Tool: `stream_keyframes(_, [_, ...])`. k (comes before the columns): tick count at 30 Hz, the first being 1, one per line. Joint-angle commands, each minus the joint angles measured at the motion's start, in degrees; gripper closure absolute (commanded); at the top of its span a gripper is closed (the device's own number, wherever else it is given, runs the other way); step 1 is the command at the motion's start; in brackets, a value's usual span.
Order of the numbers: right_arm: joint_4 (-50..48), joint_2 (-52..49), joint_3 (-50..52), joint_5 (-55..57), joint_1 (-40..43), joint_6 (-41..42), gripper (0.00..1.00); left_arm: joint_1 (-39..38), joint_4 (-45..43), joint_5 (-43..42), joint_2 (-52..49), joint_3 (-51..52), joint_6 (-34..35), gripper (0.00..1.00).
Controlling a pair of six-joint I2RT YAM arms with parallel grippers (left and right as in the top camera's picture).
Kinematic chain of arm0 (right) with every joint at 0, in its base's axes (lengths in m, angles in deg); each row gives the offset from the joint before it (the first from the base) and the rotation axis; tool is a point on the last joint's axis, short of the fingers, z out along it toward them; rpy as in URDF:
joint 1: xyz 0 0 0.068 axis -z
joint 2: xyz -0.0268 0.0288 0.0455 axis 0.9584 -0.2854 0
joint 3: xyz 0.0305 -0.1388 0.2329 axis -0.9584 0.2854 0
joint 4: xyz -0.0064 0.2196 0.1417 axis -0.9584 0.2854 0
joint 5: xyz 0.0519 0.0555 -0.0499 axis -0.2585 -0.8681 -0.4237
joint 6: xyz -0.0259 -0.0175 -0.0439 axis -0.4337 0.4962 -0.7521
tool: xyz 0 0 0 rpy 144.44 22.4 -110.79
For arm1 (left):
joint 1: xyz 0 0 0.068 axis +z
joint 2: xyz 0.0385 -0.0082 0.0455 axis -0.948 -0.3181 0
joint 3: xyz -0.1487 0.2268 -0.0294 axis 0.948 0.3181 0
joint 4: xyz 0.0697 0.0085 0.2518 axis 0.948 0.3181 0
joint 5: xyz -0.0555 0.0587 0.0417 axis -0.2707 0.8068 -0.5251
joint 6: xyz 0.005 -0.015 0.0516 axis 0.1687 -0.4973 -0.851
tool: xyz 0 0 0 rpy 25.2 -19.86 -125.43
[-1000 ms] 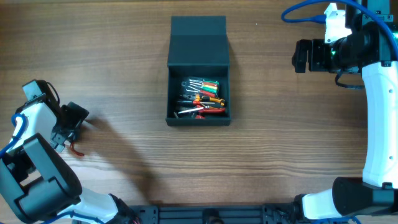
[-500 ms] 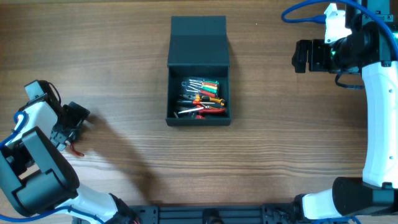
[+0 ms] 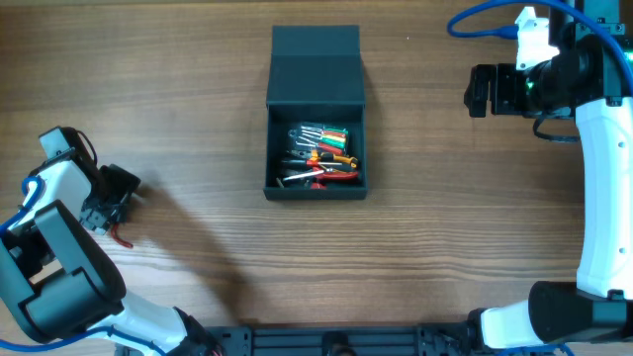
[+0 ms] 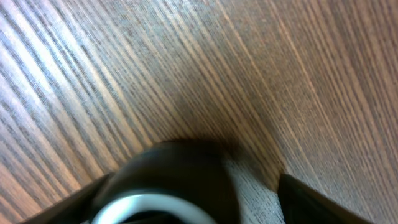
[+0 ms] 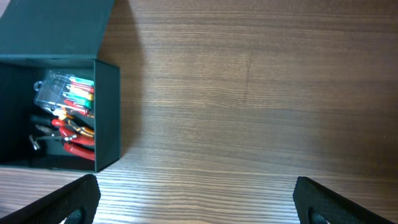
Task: Pack container
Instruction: 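Grasp the tape measure with the left gripper and lift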
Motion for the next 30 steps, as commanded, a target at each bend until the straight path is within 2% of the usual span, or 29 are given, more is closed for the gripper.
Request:
stream_keyframes(1, [0.17,-0.55,0.50,-0.31,0.09,-0.39,0.00,0.35,0.87,0.11,-2.25,0.59,-0.02,0.27])
stream_keyframes(19, [0.37,-0.55,0.50,-0.31,0.09,-0.39,0.00,0.35,0.83,-1.40,-2.25,0.59,0.00,0.43])
stream_keyframes(30, [0.39,-0.55,0.50,-0.28,0.09,-0.42,0.00,0.35,0.35,-4.66,-2.25,0.57,0.00,0.62])
